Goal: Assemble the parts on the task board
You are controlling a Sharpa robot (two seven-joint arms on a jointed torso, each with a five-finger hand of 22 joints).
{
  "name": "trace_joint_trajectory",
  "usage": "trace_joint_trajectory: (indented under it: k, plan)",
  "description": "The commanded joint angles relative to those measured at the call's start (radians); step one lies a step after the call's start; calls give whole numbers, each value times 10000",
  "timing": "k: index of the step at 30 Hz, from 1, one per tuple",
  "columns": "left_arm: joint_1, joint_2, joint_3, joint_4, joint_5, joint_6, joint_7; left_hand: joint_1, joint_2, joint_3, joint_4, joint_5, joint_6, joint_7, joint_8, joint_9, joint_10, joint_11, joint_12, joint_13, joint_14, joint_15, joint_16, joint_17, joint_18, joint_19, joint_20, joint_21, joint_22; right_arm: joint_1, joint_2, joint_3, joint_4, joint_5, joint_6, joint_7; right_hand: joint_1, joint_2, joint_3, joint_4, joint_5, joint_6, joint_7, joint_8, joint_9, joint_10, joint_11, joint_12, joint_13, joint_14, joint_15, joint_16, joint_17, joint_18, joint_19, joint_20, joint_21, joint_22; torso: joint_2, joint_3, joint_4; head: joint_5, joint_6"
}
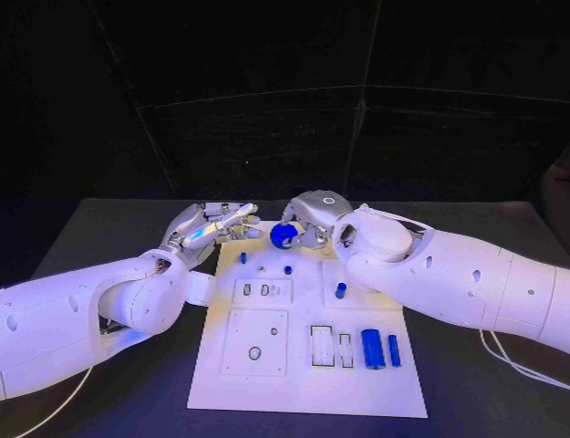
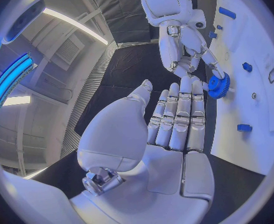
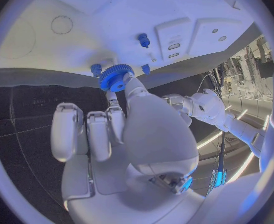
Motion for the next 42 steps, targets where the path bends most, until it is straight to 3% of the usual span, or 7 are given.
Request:
trace_joint_trajectory:
  k: [1, 20, 25, 30, 34, 39, 42]
  plan:
    - [16, 17, 8, 14, -8, 119, 30, 9, 58, -10, -46, 12, 29, 37, -55, -15, -18, 21, -41, -15, -14, -22, -39, 9, 74, 47, 30, -66, -17, -6, 166, 1, -165, -186, 272, -122, -135, -4, 57, 18, -47, -7, 16, 10, 0, -26, -2, -43, 515, 846, -54, 48, 1521, -121, 45, 5, 35, 15, -5, 9, -22, 18, -12]
    - [19, 26, 9, -2, -8, 126, 18, 9, 58, -10, -46, 12, 29, 37, -55, -15, -18, 21, -41, -15, -14, -22, -39, 9, 74, 47, 30, -66, -17, -108, 570, -10, -708, -205, 843, -299, -567, -328, 7, 105, -526, -438, 135, -286, -58, -390, 114, -511, 82, 847, 43, 52, 1548, -133, 48, 83, 60, 73, -4, 12, -27, 25, -49]
    - [20, 28, 9, -9, -8, 132, 11, 9, 58, -10, -46, 12, 29, 37, -55, -15, -18, 21, -41, -15, -14, -22, -39, 9, 74, 47, 30, -66, -17, -110, 572, -11, -749, -182, 906, -322, -1412, -694, -273, 546, -1108, -690, 212, -442, -40, -498, 203, -651, -34, 862, 126, 80, 1628, -141, 56, 170, 90, 133, -7, 11, -29, 26, -48]
    - [20, 29, 9, -18, -8, 136, 4, 9, 58, -10, -46, 12, 29, 37, -55, -15, -18, 21, -41, -15, -14, -22, -39, 9, 74, 47, 30, -66, -17, -111, 584, -12, -767, -77, 933, -294, -2057, -1023, -724, 1297, -935, -1097, 367, -713, -39, -582, 352, -730, -86, 872, 254, 101, 1688, -146, 50, 288, 112, 167, -5, 15, -29, 25, -42]
    - [20, 28, 9, -23, -8, 135, -1, 9, 58, -10, -46, 12, 29, 37, -55, -15, -18, 21, -41, -15, -14, -22, -39, 9, 74, 47, 30, -66, -17, -112, 597, -12, -776, 7, 1031, -252, -2422, -778, -1044, 1370, -613, -1081, 390, -738, -14, -580, 377, -709, -52, 875, 286, 108, 1711, -146, 50, 332, 126, 189, -2, 14, -27, 17, -36]
    - [21, 26, 9, -25, -8, 134, -17, 19, 60, 24, -83, 10, 30, 40, -65, -16, -16, 23, -55, -23, -15, -22, -52, 27, 73, 55, 29, -79, -30, -112, 583, -13, -801, 222, 1200, -162, -3492, -6, -1486, 1376, -680, -910, 326, -701, 6, -507, 330, -609, 64, 880, 256, 119, 1744, -147, 49, 320, 148, 219, -4, 6, -18, -18, -26]
    - [22, 27, 9, -32, -8, 135, -22, 19, 60, 24, -83, 10, 30, 40, -65, -16, -16, 23, -55, -23, -15, -22, -52, 27, 73, 55, 29, -79, -30, -112, 556, -13, -803, 284, 1112, -206, -3578, 98, -1560, 1371, -737, -937, 321, -730, -4, -482, 322, -579, 98, 885, 249, 126, 1763, -147, 45, 314, 148, 216, -4, 11, -26, 6, -11]
